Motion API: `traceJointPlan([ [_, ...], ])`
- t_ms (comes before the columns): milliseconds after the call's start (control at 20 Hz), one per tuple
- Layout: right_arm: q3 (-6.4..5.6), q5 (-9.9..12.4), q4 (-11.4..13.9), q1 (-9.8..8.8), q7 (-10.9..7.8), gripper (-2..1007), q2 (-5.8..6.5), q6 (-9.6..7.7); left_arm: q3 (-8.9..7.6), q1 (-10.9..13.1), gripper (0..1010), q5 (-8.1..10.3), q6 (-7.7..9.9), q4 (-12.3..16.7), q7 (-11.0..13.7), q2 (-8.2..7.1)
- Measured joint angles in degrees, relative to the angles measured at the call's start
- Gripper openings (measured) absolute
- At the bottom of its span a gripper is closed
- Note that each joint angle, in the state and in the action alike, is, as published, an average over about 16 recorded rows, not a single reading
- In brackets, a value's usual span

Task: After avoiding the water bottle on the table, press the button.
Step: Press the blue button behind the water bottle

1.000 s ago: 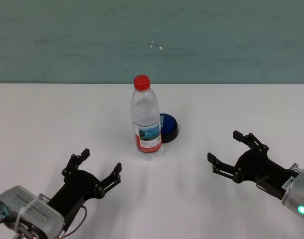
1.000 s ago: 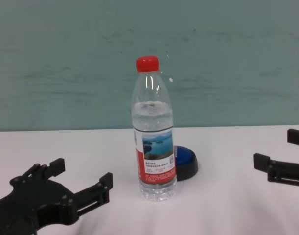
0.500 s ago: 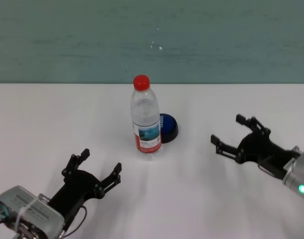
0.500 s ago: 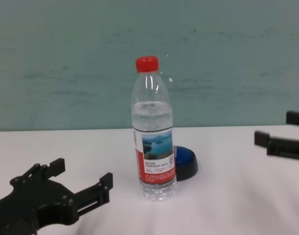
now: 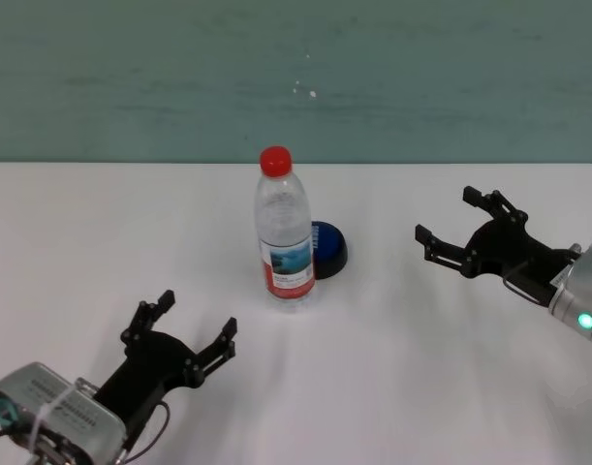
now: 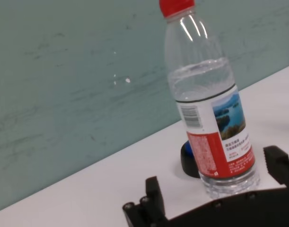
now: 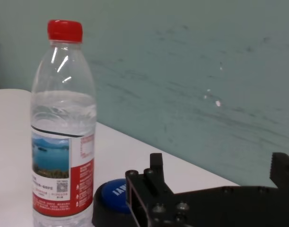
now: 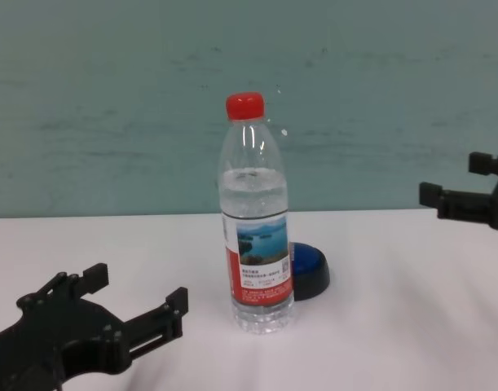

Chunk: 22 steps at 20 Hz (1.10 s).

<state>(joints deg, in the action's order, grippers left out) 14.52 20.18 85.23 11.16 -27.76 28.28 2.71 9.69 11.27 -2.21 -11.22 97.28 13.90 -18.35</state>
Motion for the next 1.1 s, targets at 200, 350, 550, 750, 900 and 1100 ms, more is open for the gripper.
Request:
traceJointPlan([
  [200,1.74,-0.10,-4.97,4.18,-1.46,1002,-1.09,0.53,0.00,0.00,1000,0.00,0.00,0.00,0.00,0.00],
  [350,3.12,-0.20,-9.09,7.35,-2.60,1002,-2.14,1.07,0.00,0.00,1000,0.00,0.00,0.00,0.00,0.00],
  [550,4.91,-0.46,-14.68,11.49,-4.00,1003,-3.69,1.92,0.00,0.00,1000,0.00,0.00,0.00,0.00,0.00],
  [750,6.38,-0.96,-19.55,15.04,-5.05,1003,-5.11,2.85,0.00,0.00,1000,0.00,0.00,0.00,0.00,0.00],
  [900,7.24,-1.37,-22.36,17.12,-5.64,1003,-6.04,3.43,0.00,0.00,1000,0.00,0.00,0.00,0.00,0.00],
  [1100,8.25,-1.93,-25.00,19.23,-6.26,1003,-7.10,3.95,0.00,0.00,1000,0.00,0.00,0.00,0.00,0.00],
])
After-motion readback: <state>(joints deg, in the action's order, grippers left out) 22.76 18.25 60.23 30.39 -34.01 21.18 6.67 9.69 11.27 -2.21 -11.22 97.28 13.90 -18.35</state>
